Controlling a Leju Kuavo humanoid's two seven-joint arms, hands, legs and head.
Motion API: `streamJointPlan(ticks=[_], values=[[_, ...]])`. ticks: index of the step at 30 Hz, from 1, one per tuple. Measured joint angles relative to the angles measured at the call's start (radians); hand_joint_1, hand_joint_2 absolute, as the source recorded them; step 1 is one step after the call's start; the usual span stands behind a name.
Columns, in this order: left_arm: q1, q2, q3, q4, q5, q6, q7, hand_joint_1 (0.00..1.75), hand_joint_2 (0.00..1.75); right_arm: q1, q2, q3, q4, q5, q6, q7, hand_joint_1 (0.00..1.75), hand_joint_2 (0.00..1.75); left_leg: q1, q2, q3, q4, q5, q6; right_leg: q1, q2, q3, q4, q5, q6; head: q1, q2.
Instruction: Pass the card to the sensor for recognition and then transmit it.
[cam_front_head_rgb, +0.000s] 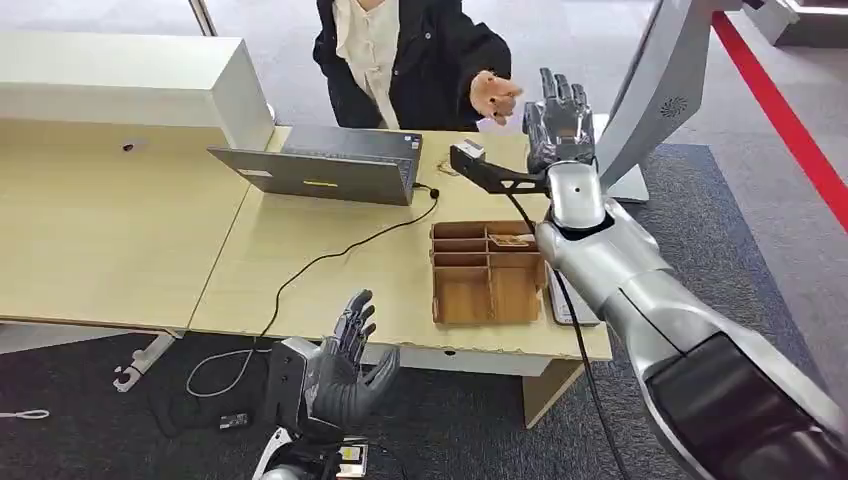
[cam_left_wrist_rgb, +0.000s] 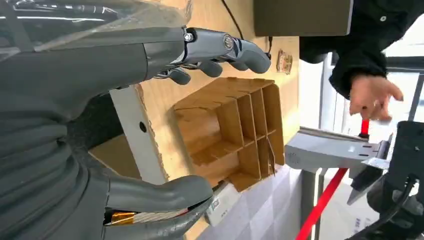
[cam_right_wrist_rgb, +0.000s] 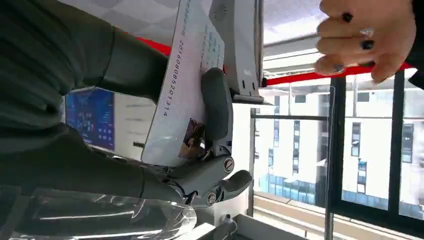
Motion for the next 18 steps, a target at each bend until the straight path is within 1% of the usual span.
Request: streamJointPlan(ticks=[2, 6, 9, 10, 12, 15, 18], values=[[0.001, 0.002, 0.0, 0.0, -0.002, 0.002, 0.0, 0.0, 1.75, 0.0, 0.004, -0.004, -0.002, -0.031, -0.037, -0.026, 1.75, 1.75, 0.0, 0.0, 0.0, 0.0, 0.0, 0.0, 0.0, 0.0, 0.0, 0.0, 0.0, 0.0, 0.0, 0.0], [0.005, 0.003, 0.0, 0.0, -0.004, 0.011, -0.002, 0.0, 1.75, 0.006, 0.01, -0.013, -0.015, -0.098, -0.131, -0.116, 1.75, 1.75, 0.0, 0.0, 0.0, 0.0, 0.0, 0.0, 0.0, 0.0, 0.0, 0.0, 0.0, 0.0, 0.0, 0.0], [0.012, 0.005, 0.002, -0.003, -0.003, 0.029, -0.009, 0.0, 1.75, 0.028, 0.008, -0.025, -0.052, -0.164, -0.16, -0.17, 1.75, 1.75, 0.0, 0.0, 0.0, 0.0, 0.0, 0.0, 0.001, 0.0, 0.0, 0.0, 0.0, 0.0, 0.0, 0.0], [0.017, 0.008, 0.003, -0.006, -0.002, 0.032, -0.012, 0.0, 1.75, 0.041, 0.004, -0.028, -0.073, -0.179, -0.16, -0.177, 1.75, 1.75, 0.0, 0.0, 0.0, 0.0, 0.0, 0.0, 0.001, 0.0, 0.0, 0.0, 0.0, 0.0, 0.0, 0.0], [0.032, 0.008, 0.007, -0.011, 0.006, 0.056, -0.028, 0.0, 1.75, 0.075, -0.014, -0.031, -0.125, -0.191, -0.156, -0.172, 1.75, 1.75, 0.0, 0.0, 0.001, 0.0, 0.0, 0.0, 0.001, 0.0, 0.0, 0.0, 0.0, 0.0, 0.0, 0.0], [0.057, 0.005, 0.008, -0.025, 0.003, 0.102, -0.033, 0.0, 1.75, 0.142, -0.059, -0.031, -0.239, -0.19, -0.126, -0.12, 1.75, 1.75, 0.0, 0.0, 0.0, 0.0, 0.0, 0.0, 0.001, 0.0, 0.0, 0.0, 0.0, 0.0, 0.0, 0.0], [0.067, 0.006, 0.008, -0.036, 0.005, 0.128, -0.032, 0.0, 1.75, 0.199, -0.104, -0.031, -0.342, -0.166, -0.097, -0.085, 1.75, 1.75, -0.001, 0.001, 0.0, 0.0, 0.0, 0.0, 0.0, 0.001, 0.0, 0.0, 0.0, 0.0, 0.0, 0.0]])
